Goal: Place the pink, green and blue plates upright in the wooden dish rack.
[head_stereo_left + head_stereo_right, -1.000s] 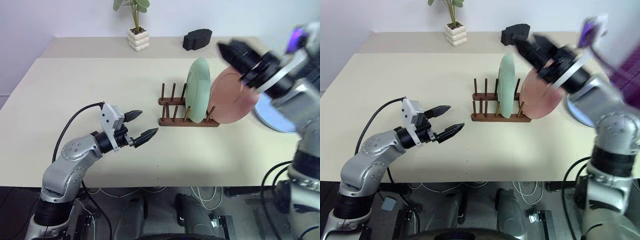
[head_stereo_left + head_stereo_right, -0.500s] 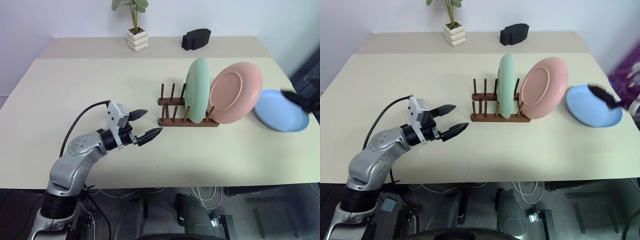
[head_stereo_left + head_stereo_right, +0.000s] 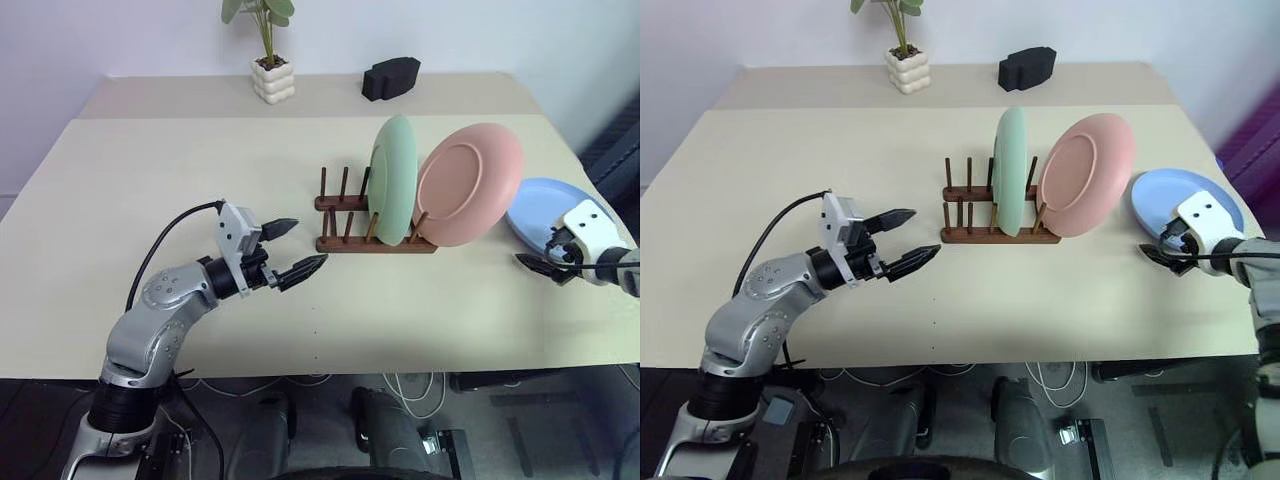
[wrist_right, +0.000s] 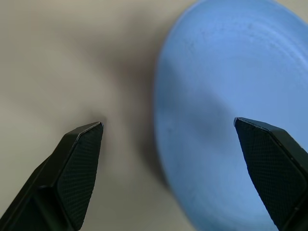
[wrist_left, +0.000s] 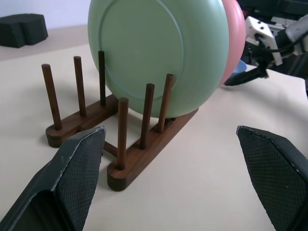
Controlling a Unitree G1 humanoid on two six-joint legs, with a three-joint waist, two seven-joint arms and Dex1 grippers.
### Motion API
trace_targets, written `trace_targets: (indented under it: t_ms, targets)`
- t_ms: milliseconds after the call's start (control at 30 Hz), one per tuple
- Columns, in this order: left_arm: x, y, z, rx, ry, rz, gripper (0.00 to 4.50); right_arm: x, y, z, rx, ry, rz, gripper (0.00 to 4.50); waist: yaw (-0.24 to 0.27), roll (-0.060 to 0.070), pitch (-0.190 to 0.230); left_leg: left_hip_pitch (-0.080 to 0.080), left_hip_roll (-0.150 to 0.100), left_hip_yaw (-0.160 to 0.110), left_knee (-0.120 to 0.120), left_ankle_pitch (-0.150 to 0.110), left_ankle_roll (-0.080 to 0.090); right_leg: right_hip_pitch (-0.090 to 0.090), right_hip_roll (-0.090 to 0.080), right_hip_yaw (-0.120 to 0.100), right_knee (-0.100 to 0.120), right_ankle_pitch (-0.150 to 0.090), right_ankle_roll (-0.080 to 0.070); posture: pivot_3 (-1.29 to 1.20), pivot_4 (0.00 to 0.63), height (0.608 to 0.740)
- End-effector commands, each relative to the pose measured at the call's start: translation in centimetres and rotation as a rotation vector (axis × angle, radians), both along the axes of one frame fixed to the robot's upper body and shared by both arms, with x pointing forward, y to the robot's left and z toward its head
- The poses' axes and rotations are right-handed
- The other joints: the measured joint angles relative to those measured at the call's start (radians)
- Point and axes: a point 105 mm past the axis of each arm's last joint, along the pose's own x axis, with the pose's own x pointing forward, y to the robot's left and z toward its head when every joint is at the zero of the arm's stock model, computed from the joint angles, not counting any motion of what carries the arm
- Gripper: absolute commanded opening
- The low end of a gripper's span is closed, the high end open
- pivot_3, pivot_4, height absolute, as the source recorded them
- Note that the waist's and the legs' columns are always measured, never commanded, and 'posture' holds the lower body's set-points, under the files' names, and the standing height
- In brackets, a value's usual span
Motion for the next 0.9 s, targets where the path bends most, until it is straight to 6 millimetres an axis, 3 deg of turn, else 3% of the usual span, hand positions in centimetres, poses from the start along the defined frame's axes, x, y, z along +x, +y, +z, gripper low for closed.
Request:
trace_targets:
  t_ms: [33,67,167,400,567,700,900]
  targets:
    - [-0.6,-0.2,1.0,-0.004,-0.052,-0.011,4.50,0.7,-0.3,0.1,-0.013,-0.012,-0.011,4.43,0.000,0.000,0.000,0.000,0.000,0.000,0.000,0.000,0.000,0.000,0.000,0.000,0.000,0.000,0.000,0.00,0.150,0.735]
    - [-0.6,-0.2,1.0,-0.004,-0.052,-0.011,4.50,0.8,-0.3,0.0,-0.011,-0.007,-0.012,4.43,0.000,0.000,0.000,0.000,0.000,0.000,0.000,0.000,0.000,0.000,0.000,0.000,0.000,0.000,0.000,0.00,0.150,0.735]
    - [-0.8,-0.1,1.0,-0.006,-0.051,-0.010,4.50,1.1,-0.4,-0.1,-0.014,-0.005,-0.021,3.59,0.000,0.000,0.000,0.000,0.000,0.000,0.000,0.000,0.000,0.001,0.000,0.000,0.000,0.000,0.000,0.00,0.150,0.735]
    - [-1.1,-0.2,0.9,-0.004,-0.039,-0.035,4.50,1.1,-0.1,-0.4,-0.006,-0.007,-0.012,0.06,0.001,0.000,0.000,0.000,0.000,0.000,0.001,0.000,0.000,0.001,0.000,0.000,0.000,0.000,0.000,0.00,0.150,0.735]
    - [-1.1,-0.3,0.8,0.001,-0.033,-0.047,4.50,1.1,-0.7,0.7,-0.070,-0.068,-0.042,0.06,0.001,0.000,-0.001,0.001,0.000,-0.001,0.001,0.000,0.000,0.002,0.000,0.000,0.000,0.000,0.000,0.00,0.150,0.735]
    - [-1.0,-0.2,0.8,0.003,-0.034,-0.046,4.50,1.8,-0.9,3.9,-0.167,-0.193,-0.073,0.06,0.001,0.000,-0.001,0.001,0.000,0.000,0.001,0.000,0.000,0.002,0.000,0.000,0.000,0.000,0.000,0.00,0.150,0.735]
    - [-0.5,-0.3,0.8,0.003,-0.045,-0.030,4.50,3.5,1.7,15.0,-0.394,-0.585,-0.042,0.06,-0.005,0.005,0.000,0.001,0.000,0.002,0.000,0.000,0.000,0.000,0.000,0.003,0.002,0.000,0.000,0.00,0.150,0.735]
